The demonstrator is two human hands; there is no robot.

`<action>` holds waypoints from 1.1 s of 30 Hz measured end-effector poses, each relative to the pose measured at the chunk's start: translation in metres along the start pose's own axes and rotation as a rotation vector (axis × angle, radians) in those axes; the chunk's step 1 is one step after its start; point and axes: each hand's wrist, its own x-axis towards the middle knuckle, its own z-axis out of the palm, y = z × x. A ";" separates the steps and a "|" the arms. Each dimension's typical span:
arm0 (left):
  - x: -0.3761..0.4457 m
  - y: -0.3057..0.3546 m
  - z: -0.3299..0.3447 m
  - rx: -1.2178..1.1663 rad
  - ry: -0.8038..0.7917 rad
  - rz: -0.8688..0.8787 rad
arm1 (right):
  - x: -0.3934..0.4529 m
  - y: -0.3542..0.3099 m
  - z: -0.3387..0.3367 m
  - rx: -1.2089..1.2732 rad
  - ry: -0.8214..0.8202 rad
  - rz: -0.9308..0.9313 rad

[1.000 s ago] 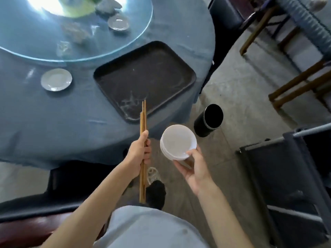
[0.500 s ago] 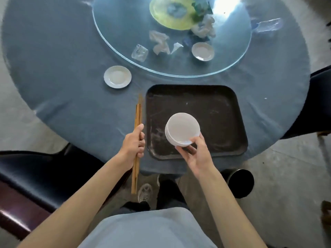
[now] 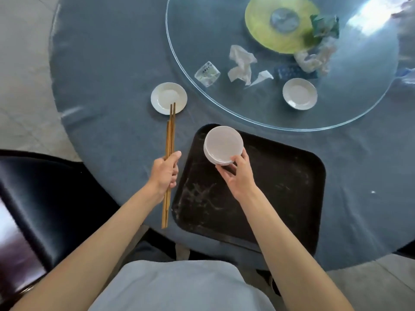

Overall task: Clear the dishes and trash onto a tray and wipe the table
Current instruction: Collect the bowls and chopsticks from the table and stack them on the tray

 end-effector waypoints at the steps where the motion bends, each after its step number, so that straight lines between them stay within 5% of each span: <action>1: 0.003 -0.001 0.000 -0.005 0.023 -0.006 | 0.004 -0.001 0.002 -0.007 -0.011 0.006; 10: 0.019 0.004 -0.006 0.052 0.005 0.039 | 0.010 0.002 0.010 -0.084 -0.037 0.011; 12: 0.021 0.010 -0.007 0.097 -0.009 0.107 | -0.001 0.002 0.012 -0.252 0.078 -0.023; 15: 0.022 0.022 -0.010 0.181 -0.012 0.267 | -0.020 0.005 0.018 -0.649 0.334 -0.344; 17: 0.021 0.030 -0.011 0.230 -0.054 0.379 | -0.039 0.003 0.036 -0.701 0.226 -0.544; 22: 0.025 0.047 -0.019 0.271 -0.211 0.499 | -0.073 0.007 0.099 -0.881 -0.381 -0.718; 25: 0.036 0.039 -0.028 0.419 -0.284 0.430 | -0.070 0.020 0.123 -0.980 -0.390 -0.761; 28: 0.047 0.029 -0.037 0.629 -0.237 0.585 | -0.061 0.031 0.137 -0.990 -0.302 -0.747; 33: 0.058 0.031 -0.048 0.548 -0.328 0.670 | -0.052 0.041 0.150 -1.004 -0.220 -0.768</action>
